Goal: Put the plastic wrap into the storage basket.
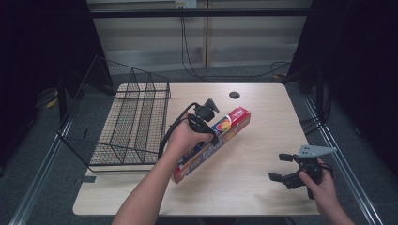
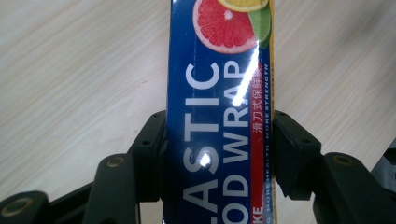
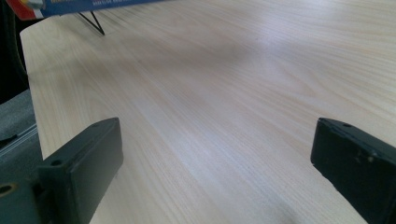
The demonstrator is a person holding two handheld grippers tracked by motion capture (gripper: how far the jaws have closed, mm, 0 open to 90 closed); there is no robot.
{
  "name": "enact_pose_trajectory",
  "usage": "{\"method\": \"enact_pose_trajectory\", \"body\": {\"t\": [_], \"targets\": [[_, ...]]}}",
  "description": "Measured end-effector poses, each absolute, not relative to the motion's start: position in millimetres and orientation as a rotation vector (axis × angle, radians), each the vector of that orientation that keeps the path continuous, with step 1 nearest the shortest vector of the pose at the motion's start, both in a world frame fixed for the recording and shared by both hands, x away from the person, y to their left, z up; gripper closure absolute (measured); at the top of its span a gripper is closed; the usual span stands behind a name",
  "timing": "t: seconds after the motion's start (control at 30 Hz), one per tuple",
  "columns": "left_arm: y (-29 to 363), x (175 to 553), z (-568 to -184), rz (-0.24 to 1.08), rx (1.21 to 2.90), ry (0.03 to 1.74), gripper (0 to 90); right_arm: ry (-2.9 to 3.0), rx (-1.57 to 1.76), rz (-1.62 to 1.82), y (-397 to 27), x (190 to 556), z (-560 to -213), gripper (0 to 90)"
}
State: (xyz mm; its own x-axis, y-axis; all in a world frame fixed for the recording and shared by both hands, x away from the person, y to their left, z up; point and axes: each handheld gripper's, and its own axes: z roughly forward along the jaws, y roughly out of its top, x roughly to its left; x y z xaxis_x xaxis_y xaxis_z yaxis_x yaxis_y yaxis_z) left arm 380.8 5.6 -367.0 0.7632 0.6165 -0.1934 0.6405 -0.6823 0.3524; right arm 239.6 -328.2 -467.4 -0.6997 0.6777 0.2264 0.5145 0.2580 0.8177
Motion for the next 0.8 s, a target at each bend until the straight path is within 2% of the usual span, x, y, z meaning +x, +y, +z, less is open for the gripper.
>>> {"method": "enact_pose_trajectory", "body": {"t": [0.2,0.8], "targets": [[16.6,382.7,-351.3,-0.061,2.511,1.042,45.1,2.358,1.123,1.424,-327.6,239.5,-467.0,2.4],[47.0,388.4,-311.1,-0.019,2.472,1.151,45.1,2.356,1.115,1.429,-326.1,239.5,-467.3,2.4]]}}
